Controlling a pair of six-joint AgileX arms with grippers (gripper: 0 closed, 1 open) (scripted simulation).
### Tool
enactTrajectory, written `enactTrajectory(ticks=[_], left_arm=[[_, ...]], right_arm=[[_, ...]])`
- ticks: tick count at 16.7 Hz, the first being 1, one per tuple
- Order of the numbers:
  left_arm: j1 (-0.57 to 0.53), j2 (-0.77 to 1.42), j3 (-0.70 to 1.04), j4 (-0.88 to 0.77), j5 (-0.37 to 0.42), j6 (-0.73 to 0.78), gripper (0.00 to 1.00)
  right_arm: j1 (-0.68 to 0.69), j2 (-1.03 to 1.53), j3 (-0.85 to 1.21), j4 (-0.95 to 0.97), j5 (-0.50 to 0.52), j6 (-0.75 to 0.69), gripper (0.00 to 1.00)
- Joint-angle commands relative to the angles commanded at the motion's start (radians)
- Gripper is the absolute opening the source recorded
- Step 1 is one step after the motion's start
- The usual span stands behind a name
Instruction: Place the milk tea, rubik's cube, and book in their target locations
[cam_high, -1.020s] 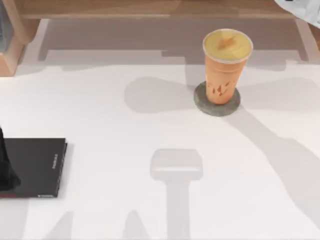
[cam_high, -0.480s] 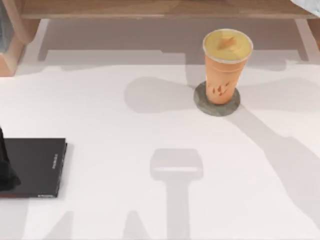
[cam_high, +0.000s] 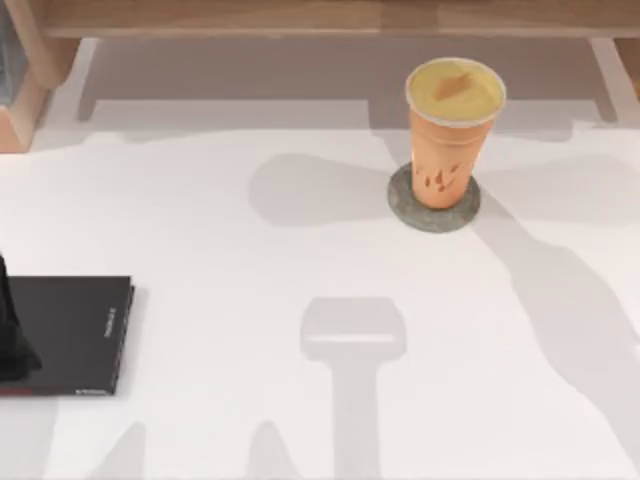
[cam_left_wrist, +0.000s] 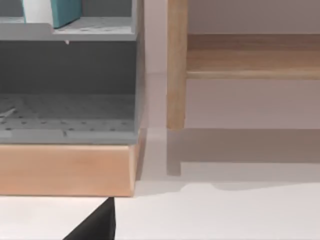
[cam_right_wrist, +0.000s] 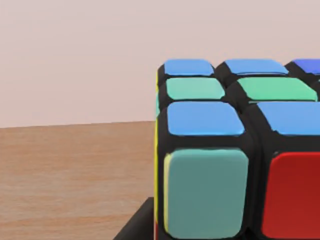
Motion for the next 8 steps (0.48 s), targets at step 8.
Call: enactTrajectory(ticks=[8], left_arm=[[0.0,0.0,0.0,0.0,0.0,0.0,1.0]], right_arm=[[-0.05,0.143,0.149,-0.026,-0.076,-0.027,0.0]])
